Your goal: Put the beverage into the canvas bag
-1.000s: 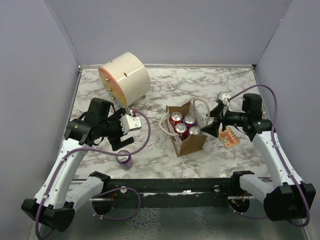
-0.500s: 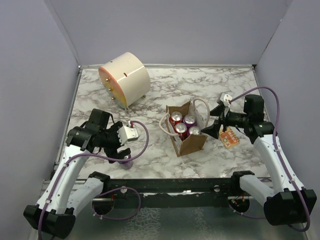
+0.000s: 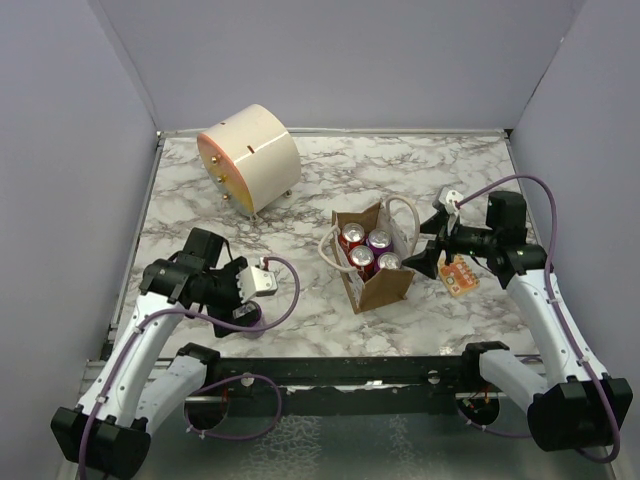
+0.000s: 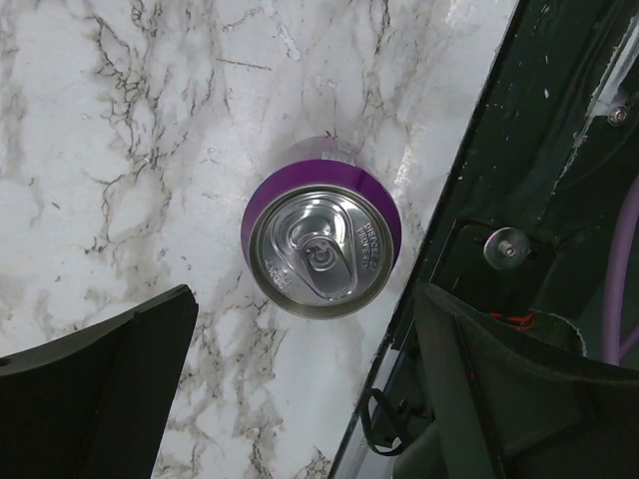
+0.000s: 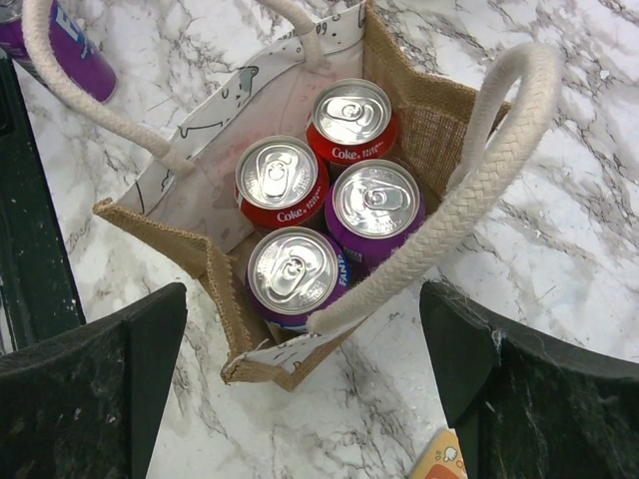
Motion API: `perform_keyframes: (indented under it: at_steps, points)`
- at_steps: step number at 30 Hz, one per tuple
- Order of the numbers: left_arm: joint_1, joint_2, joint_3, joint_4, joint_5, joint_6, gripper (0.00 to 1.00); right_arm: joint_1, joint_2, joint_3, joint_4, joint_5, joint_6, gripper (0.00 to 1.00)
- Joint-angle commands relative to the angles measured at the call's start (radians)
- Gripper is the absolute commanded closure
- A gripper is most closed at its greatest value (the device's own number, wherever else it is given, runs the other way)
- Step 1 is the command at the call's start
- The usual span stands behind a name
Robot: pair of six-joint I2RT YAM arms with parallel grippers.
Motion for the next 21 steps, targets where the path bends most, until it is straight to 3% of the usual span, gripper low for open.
perform_keyframes:
  at_steps: [1, 21]
  points:
    - [0.006, 0.02, -0.05, 0.049, -0.017, 0.031, 0.07, 0.004, 0.002, -0.003, 0.019, 0.023, -0.008, 0.0]
    - [0.001, 0.101, -0.114, 0.196, 0.088, 0.089, 0.2, 0.004, 0.034, -0.002, 0.014, 0.044, -0.016, 0.0]
